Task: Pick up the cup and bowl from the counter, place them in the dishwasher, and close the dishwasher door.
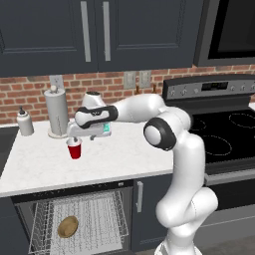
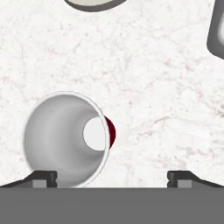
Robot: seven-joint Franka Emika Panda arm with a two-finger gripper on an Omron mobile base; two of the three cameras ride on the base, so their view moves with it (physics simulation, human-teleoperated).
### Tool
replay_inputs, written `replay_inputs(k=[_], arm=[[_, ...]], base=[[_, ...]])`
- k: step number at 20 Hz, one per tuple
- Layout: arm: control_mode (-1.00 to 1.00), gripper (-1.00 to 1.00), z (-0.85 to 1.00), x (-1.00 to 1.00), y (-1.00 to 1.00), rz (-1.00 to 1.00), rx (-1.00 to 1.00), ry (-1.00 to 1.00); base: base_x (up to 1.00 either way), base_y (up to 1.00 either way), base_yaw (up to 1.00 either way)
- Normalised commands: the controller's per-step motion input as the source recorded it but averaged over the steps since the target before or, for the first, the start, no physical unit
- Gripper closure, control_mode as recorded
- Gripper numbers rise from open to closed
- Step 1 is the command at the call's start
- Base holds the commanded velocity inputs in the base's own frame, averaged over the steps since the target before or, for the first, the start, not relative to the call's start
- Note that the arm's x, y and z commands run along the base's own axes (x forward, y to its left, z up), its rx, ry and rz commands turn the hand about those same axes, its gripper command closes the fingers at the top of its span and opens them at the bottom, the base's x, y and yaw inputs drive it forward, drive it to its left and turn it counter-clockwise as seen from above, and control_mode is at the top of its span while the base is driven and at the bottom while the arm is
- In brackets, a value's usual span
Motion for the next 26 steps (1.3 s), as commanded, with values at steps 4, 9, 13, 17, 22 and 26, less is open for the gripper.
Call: replay_inputs(k=[4, 9, 13, 17, 22, 26], arm=[[-1.00, -1.00, 0.00, 0.10, 0.06, 0.00, 0.00, 0.00], [-1.00, -1.00, -0.03, 0.08, 0.17, 0.00, 0.00, 0.00], [-1.00, -1.00, -0.03, 0.14, 0.13, 0.00, 0.00, 0.00], [-1.00, -1.00, -0.10, 0.00, 0.00, 0.00, 0.00, 0.00], [-1.00, -1.00, -0.31, 0.00, 0.00, 0.00, 0.00, 0.00], [-1.00, -1.00, -0.50, -0.12, -0.08, 0.00, 0.00, 0.00]], base=[[0.00, 0.00, 0.00], [0.00, 0.00, 0.00], [0.00, 0.00, 0.00], [0.00, 0.00, 0.00], [0.00, 0.00, 0.00], [0.00, 0.00, 0.00]])
